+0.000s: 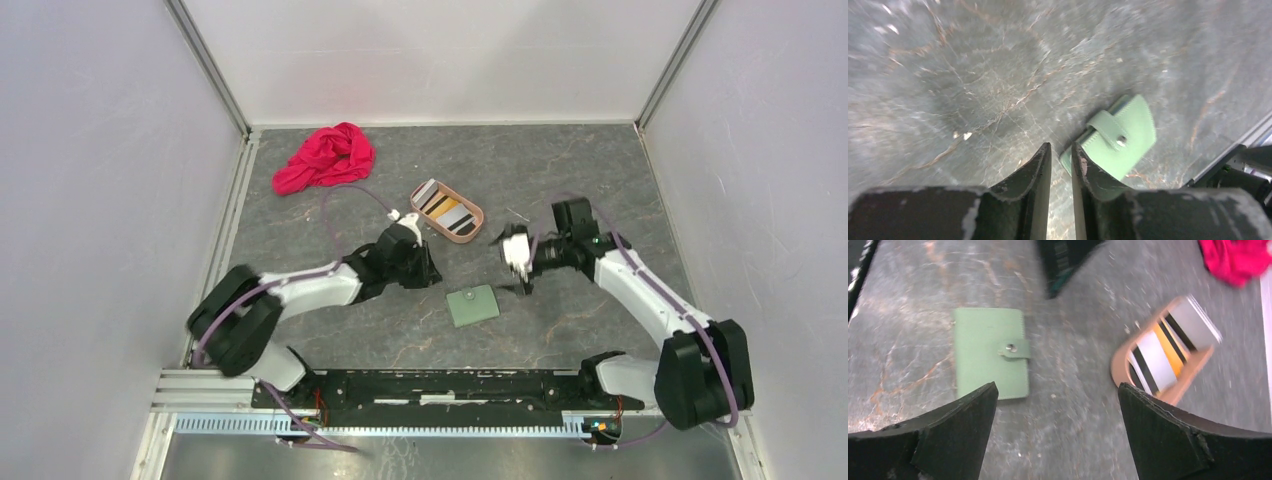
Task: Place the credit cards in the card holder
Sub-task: Adjust the card holder at the center of the board.
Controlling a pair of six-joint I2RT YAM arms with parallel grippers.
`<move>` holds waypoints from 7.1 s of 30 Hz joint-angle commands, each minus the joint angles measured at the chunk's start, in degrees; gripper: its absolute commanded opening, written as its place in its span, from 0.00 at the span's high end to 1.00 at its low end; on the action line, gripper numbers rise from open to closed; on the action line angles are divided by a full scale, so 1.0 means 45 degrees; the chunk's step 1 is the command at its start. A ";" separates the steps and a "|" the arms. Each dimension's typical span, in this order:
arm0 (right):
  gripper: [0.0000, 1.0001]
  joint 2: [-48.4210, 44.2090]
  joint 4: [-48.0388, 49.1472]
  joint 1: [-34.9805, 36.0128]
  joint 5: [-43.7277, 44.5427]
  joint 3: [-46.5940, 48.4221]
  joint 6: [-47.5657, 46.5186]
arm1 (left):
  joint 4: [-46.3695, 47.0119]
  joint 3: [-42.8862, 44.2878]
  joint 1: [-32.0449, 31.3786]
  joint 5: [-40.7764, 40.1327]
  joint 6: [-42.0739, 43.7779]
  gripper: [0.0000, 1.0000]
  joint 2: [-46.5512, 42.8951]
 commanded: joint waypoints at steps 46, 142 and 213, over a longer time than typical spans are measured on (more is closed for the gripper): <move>0.69 0.2287 0.3468 0.3919 0.2834 -0.2402 -0.4883 | 0.3123 -0.4777 0.0267 -0.3488 0.1832 0.00 -0.8118; 1.00 0.1572 0.2416 0.4065 0.3230 -0.2035 -0.4347 | -0.0494 -0.0596 -0.3109 -0.3955 -0.1742 0.31 -0.1370; 1.00 0.1330 0.1847 0.4430 0.3671 -0.2806 -0.5587 | -0.2959 0.0849 -0.3275 -0.4387 -0.2938 0.43 0.1159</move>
